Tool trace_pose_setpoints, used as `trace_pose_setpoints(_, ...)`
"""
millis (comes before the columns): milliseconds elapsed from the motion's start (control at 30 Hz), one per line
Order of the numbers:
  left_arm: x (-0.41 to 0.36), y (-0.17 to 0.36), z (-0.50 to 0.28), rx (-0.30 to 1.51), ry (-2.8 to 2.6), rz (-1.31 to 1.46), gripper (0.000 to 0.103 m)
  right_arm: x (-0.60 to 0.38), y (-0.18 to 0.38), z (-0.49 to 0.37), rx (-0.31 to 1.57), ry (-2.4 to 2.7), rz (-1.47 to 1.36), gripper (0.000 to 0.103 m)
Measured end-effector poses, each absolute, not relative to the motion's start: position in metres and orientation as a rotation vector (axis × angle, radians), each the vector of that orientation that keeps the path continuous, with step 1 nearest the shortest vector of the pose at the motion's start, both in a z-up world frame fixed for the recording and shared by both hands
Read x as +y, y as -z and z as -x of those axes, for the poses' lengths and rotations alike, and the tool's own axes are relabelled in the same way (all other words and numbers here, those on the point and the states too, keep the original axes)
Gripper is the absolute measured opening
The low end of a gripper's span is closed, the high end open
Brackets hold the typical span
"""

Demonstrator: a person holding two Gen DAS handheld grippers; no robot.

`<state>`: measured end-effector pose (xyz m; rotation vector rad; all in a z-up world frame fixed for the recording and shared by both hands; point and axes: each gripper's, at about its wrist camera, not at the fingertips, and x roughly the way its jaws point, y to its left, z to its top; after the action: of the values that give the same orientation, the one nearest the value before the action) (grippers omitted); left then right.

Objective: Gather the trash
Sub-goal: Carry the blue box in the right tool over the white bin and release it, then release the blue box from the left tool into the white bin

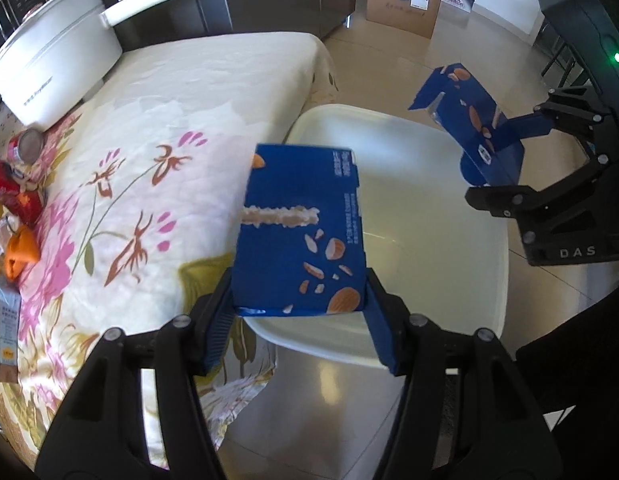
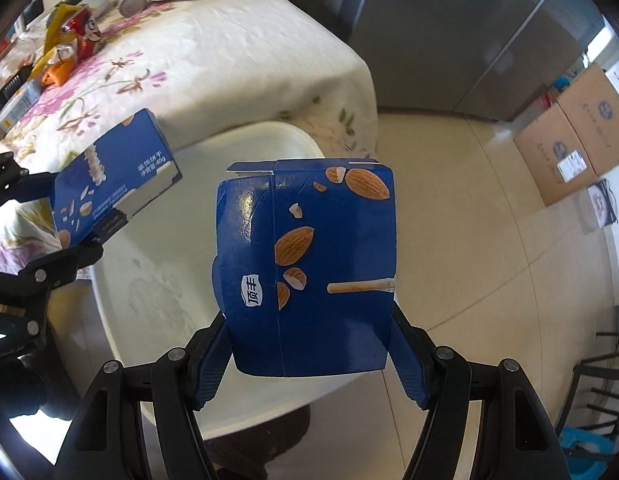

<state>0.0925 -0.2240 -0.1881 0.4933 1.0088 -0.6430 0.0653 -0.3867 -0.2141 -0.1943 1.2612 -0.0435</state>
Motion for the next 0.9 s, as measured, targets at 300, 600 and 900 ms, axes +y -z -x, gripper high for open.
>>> trace_pose_setpoints(300,-0.22,0.186,-0.094,0.953,0.563,-0.598,0.097,-0.391,0.216,-0.065,1.264,0.045,0.181,0.072)
trace_pose_setpoints(600,-0.191,0.177,-0.096,0.956,0.508,-0.584,0.097,-0.384,0.22,-0.071,1.274,0.035,0.2,0.072)
trace_pose_setpoints(900,-0.166,0.169,-0.099,0.95,0.464,-0.546,0.097,-0.379,0.218,-0.075,1.27,0.046,0.189,0.09)
